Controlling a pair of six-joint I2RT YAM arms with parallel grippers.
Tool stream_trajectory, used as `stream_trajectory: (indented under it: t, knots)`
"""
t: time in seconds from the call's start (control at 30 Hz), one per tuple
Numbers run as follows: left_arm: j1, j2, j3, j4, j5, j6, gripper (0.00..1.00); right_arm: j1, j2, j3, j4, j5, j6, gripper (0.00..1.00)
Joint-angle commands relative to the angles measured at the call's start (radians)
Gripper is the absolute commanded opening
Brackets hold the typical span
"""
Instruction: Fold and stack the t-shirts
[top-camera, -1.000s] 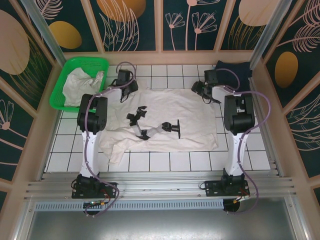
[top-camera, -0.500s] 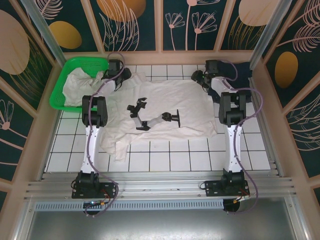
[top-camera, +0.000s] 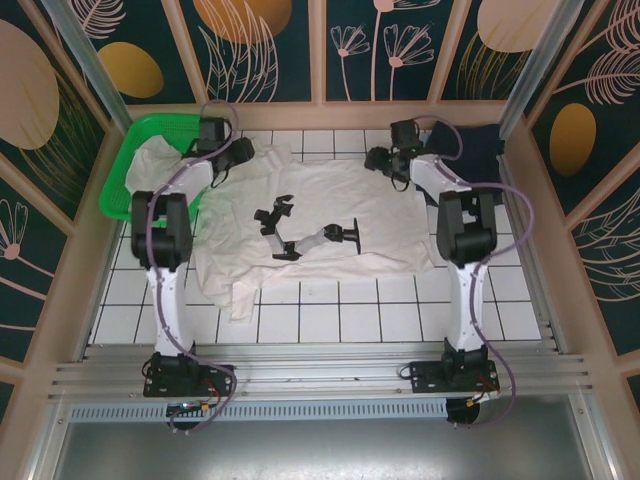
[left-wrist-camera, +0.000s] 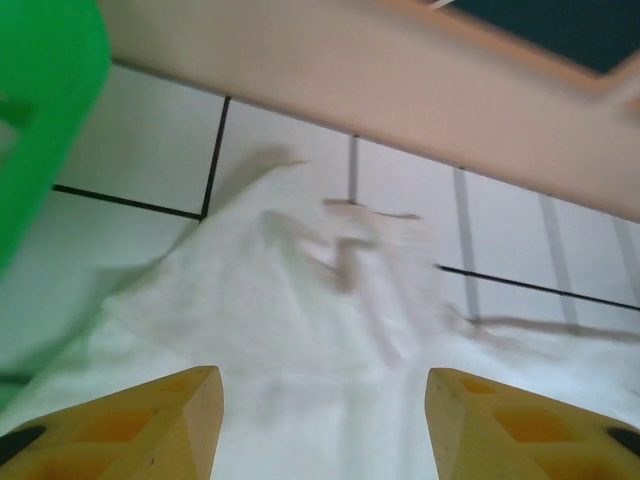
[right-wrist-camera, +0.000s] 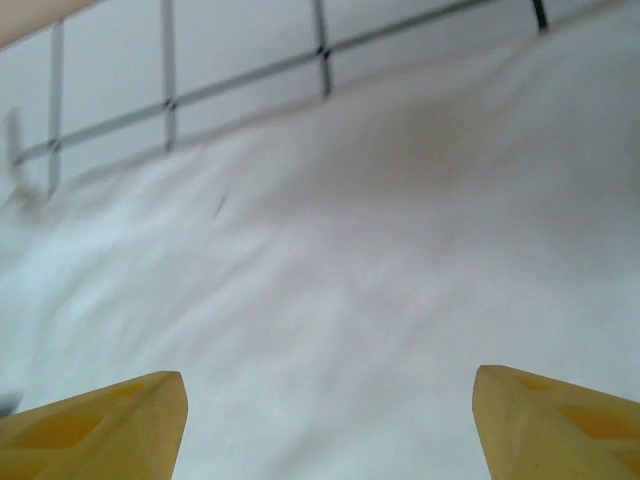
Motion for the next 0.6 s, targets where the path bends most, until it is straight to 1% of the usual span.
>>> stream_trajectory:
  t: [0.0, 0.07, 0.1, 0.13, 0.2, 0.23, 0.3, 0.33, 0.4, 0.5, 0.57]
  knots:
    - [-0.017, -0.268, -0.286, 0.071, -0.015, 0.01, 0.53, 0.044, -0.298, -0.283, 0.105, 0.12, 0.024, 0.78]
    - [-0.062, -0.426, -0.485, 0.104, -0.048, -0.003, 0.53, 0.075, -0.455, -0.478, 0.125, 0.166, 0.056, 0.77]
    - [-0.098, -0.493, -0.575, 0.113, -0.049, 0.002, 0.54, 0.087, -0.533, -0.575, 0.149, 0.174, 0.076, 0.76]
    - [-0.141, -0.531, -0.653, 0.11, -0.057, 0.003, 0.55, 0.094, -0.601, -0.668, 0.173, 0.16, 0.09, 0.75]
    - [-0.188, -0.572, -0.745, 0.105, -0.047, -0.028, 0.55, 0.099, -0.688, -0.793, 0.204, 0.129, 0.114, 0.73]
    - [-0.204, -0.576, -0.789, 0.111, -0.029, -0.048, 0.52, 0.1, -0.708, -0.836, 0.212, 0.125, 0.125, 0.72]
    - [-0.242, -0.588, -0.874, 0.132, -0.018, -0.073, 0.49, 0.1, -0.711, -0.888, 0.227, 0.101, 0.132, 0.68]
    - [-0.267, -0.6, -0.919, 0.15, -0.027, -0.085, 0.5, 0.107, -0.708, -0.913, 0.24, 0.103, 0.137, 0.67]
    - [-0.289, -0.633, -1.007, 0.198, -0.03, -0.098, 0.53, 0.127, -0.713, -0.964, 0.272, 0.132, 0.145, 0.66]
    - [-0.292, -0.68, -1.089, 0.174, -0.075, -0.114, 0.54, 0.129, -0.712, -1.001, 0.266, 0.171, 0.179, 0.66]
    - [-0.294, -0.72, -1.121, 0.157, -0.066, -0.121, 0.53, 0.128, -0.709, -1.005, 0.236, 0.2, 0.195, 0.65]
